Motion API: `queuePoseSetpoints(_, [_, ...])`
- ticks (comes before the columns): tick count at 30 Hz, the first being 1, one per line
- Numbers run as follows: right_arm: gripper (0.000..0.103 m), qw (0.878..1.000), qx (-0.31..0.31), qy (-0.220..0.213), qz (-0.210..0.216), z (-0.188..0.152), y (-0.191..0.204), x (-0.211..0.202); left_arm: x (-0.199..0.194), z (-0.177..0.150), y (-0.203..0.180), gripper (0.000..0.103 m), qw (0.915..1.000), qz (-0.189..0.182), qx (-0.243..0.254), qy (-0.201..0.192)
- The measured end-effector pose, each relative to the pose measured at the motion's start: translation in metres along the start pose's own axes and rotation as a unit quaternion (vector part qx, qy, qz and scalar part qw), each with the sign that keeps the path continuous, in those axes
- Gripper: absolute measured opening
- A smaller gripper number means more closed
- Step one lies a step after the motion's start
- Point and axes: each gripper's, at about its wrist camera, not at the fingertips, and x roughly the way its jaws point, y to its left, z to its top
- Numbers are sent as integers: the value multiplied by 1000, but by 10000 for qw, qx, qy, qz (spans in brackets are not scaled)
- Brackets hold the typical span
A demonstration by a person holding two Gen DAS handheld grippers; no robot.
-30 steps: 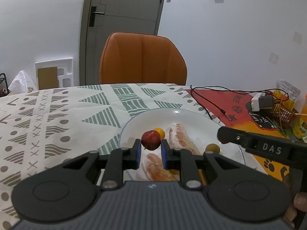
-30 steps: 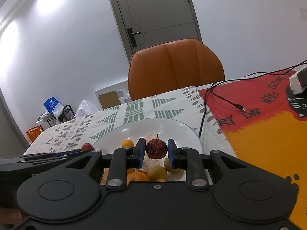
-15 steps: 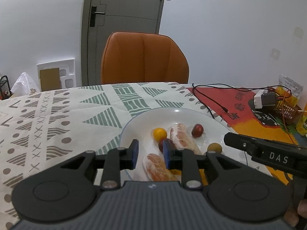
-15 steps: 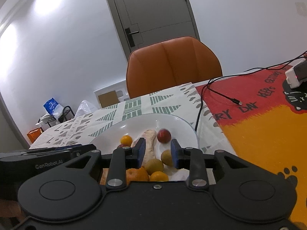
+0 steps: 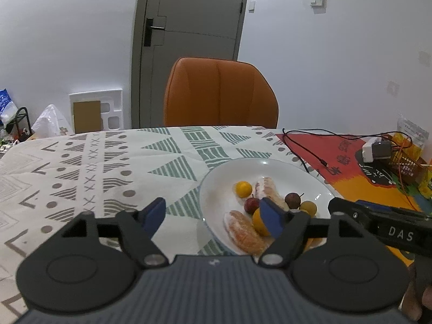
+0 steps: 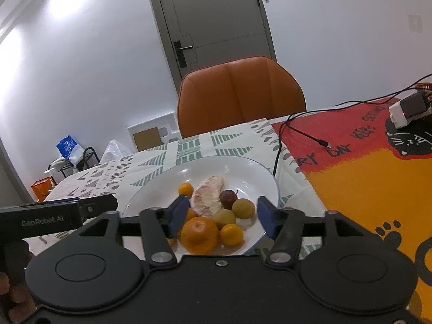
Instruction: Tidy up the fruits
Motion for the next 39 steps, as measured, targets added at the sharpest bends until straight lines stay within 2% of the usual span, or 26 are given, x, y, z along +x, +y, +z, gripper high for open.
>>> queuePoseSetpoints(1, [64, 10000, -22, -17, 2, 0, 2, -2, -3, 0, 1, 79, 10000, 8, -22, -4])
queuePoseSetpoints(6, [92, 9998, -142, -146, 49, -1, 13, -14, -21, -1, 9, 84, 9998, 115, -105, -116])
queuePoseSetpoints(10, [102, 9996, -197, -189, 64, -2, 21, -22, -34, -1, 16, 84, 9994, 240, -185, -153])
queuePoseSetpoints(20, [103, 9994, -228, -167, 201, -6, 34, -38, -69, -5, 32, 85, 9967, 637, -345, -370])
queuePoseSetpoints(28, [103, 9990, -330, -222, 212, -8, 45, -51, -96, -6, 51, 85, 9939, 783, -578, -525])
queuePoseSetpoints(34, [103, 9987, -393, -147, 272, -12, 56, -58, -115, -15, 64, 85, 9931, 801, -611, -600])
queuePoseSetpoints(39, [103, 9985, -438, -107, 319, -15, 66, -66, -129, -24, 77, 86, 9933, 678, -751, -563])
